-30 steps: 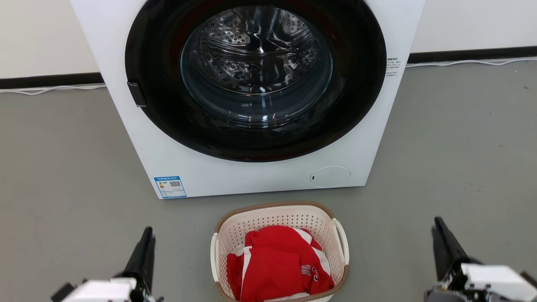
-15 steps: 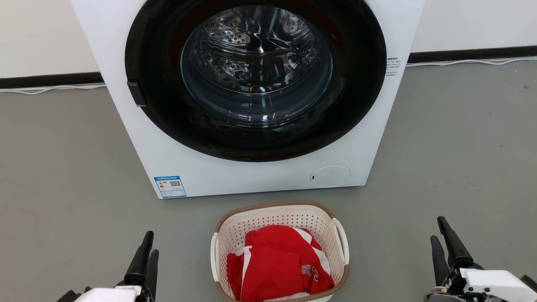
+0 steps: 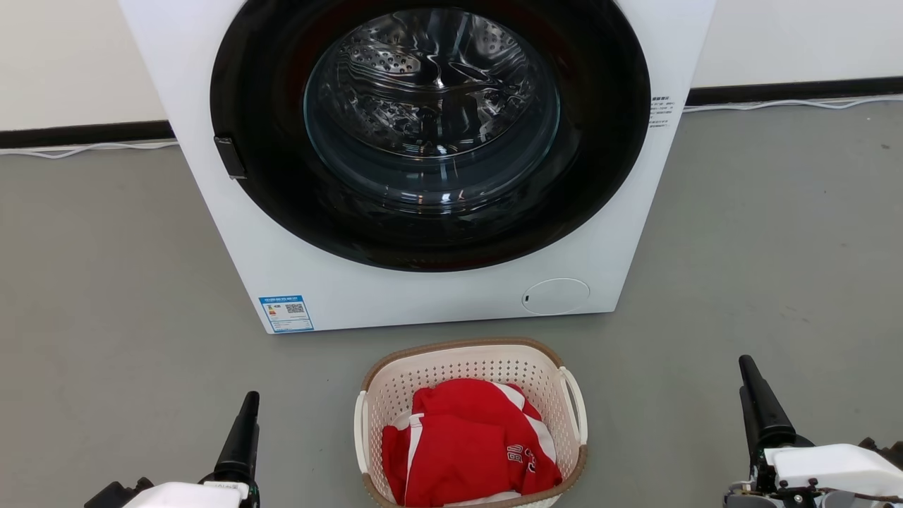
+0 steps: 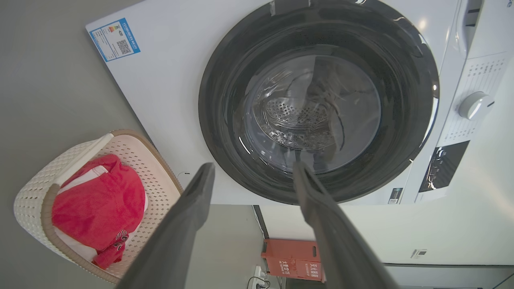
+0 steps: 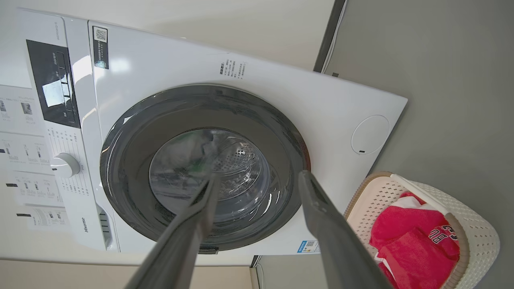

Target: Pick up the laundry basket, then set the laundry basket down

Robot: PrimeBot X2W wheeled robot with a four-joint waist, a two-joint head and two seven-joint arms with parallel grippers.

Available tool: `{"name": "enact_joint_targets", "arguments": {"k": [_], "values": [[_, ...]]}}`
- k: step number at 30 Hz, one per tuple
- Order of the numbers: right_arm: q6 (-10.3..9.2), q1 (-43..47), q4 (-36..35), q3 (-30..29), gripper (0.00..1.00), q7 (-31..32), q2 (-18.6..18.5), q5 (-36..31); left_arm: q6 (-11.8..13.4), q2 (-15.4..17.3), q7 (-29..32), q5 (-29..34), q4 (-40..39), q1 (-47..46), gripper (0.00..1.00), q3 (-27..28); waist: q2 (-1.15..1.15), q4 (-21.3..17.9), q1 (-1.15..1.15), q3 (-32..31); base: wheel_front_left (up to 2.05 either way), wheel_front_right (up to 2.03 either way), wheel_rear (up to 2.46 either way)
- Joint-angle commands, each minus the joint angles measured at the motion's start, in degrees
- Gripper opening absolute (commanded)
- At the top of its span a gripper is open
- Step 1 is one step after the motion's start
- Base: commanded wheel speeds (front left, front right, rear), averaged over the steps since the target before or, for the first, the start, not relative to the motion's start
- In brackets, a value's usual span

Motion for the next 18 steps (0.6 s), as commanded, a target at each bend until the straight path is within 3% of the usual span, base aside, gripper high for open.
{"name": "enact_joint_targets", "arguments": {"k": [1,18], "values": [[0.12,-1.5,-2.0,0.4,1.0,-1.0,-1.3,-2.9,-0.2,0.4,-0.7,2.3,-1.1,-2.4,1.0,0.6,0.0,0.0,-0.01,0.0,0.0,0.0,0.0],[0.18,-2.1,-3.2,2.2,1.0,-3.7,-3.8,-18.5,0.7,0.5,-3.5,17.6,-2.2,-3.0,1.0,1.5,0.0,0.0,-0.01,0.2,0.0,0.0,0.0]]}}
